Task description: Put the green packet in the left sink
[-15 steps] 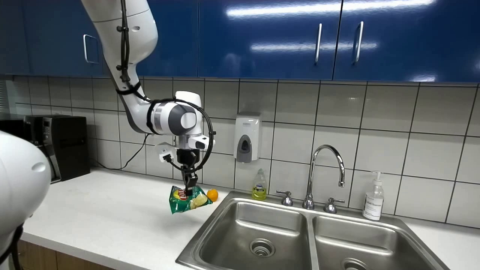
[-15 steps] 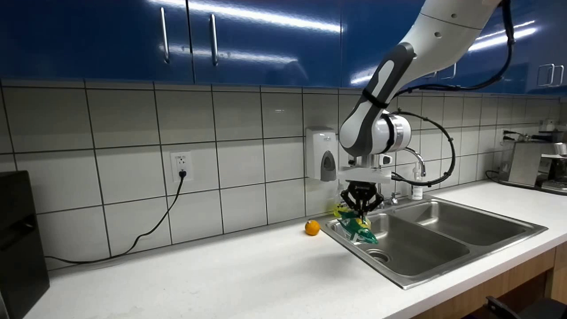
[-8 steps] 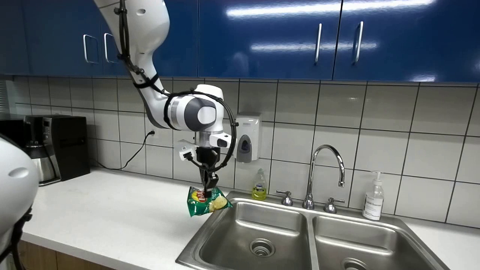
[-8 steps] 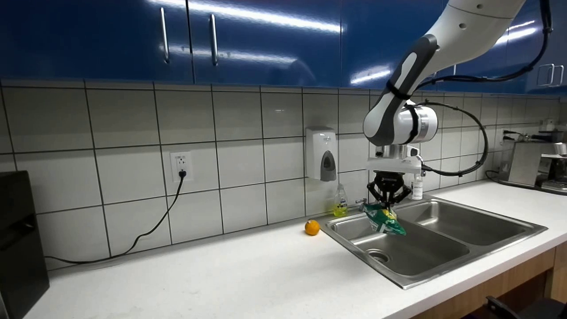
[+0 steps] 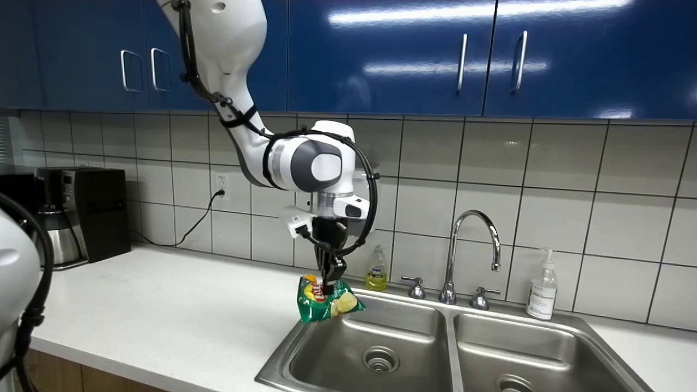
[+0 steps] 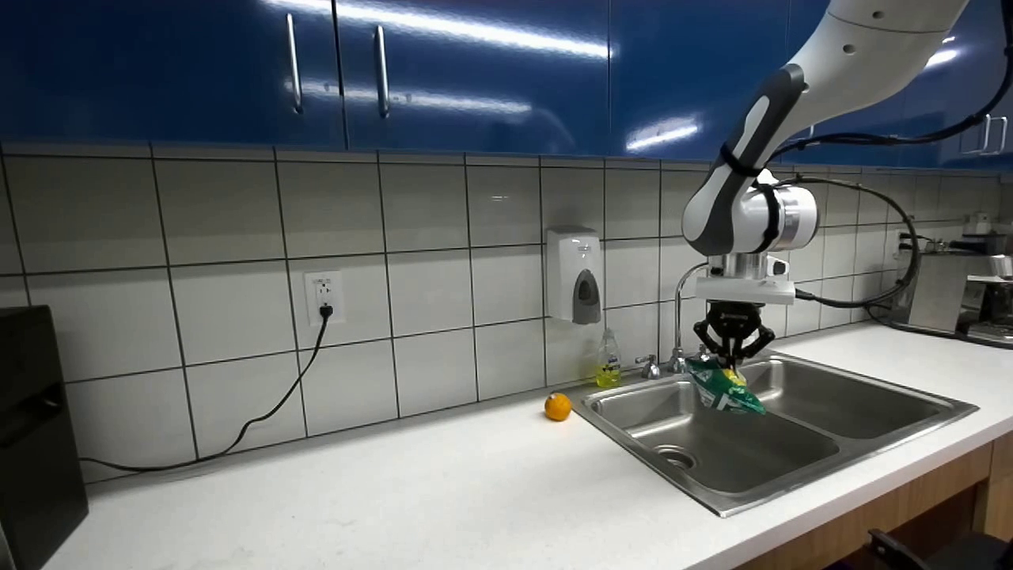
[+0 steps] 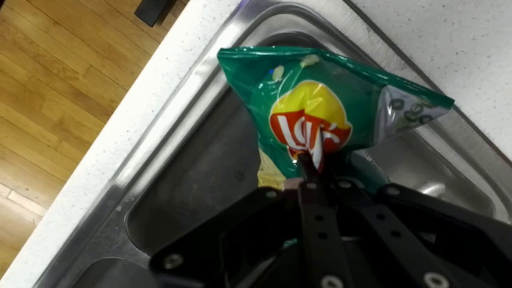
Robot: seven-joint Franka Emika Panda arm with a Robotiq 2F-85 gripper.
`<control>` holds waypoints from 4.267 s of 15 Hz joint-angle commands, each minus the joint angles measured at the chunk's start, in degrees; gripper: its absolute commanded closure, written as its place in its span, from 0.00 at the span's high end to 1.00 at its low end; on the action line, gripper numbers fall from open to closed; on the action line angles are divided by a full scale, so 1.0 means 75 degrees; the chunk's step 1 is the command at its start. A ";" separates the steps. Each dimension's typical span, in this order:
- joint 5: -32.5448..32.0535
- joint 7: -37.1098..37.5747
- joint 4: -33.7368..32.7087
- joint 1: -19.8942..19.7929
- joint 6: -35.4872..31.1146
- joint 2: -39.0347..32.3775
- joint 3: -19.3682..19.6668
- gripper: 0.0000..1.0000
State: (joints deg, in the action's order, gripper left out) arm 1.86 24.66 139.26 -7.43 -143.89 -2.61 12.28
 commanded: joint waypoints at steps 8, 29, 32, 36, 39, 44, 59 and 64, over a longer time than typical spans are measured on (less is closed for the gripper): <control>0.0017 -0.0448 -0.1253 -0.0351 0.0232 -0.1371 0.0201 0.00; 0.0029 -0.0289 -0.2048 -0.0195 0.0046 -0.2385 0.0303 0.01; 0.0012 -0.0204 -0.1882 -0.0137 -0.0338 -0.2441 0.0305 0.00; -0.0105 -0.0118 -0.1905 0.0013 -0.0857 -0.2863 0.0370 0.00; -0.0050 -0.0122 -0.2015 0.0105 -0.1063 -0.3300 0.0367 0.00; 0.0005 -0.0021 -0.2322 0.0307 -0.1362 -0.4046 0.0427 0.00; 0.0054 0.0207 -0.4447 0.0727 -0.1066 -0.6121 0.0752 0.00; 0.0070 0.0203 -0.4912 0.0769 -0.0951 -0.6598 0.0781 0.00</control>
State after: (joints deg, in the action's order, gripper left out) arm 2.01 24.91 105.79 -2.64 -153.65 -49.88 17.10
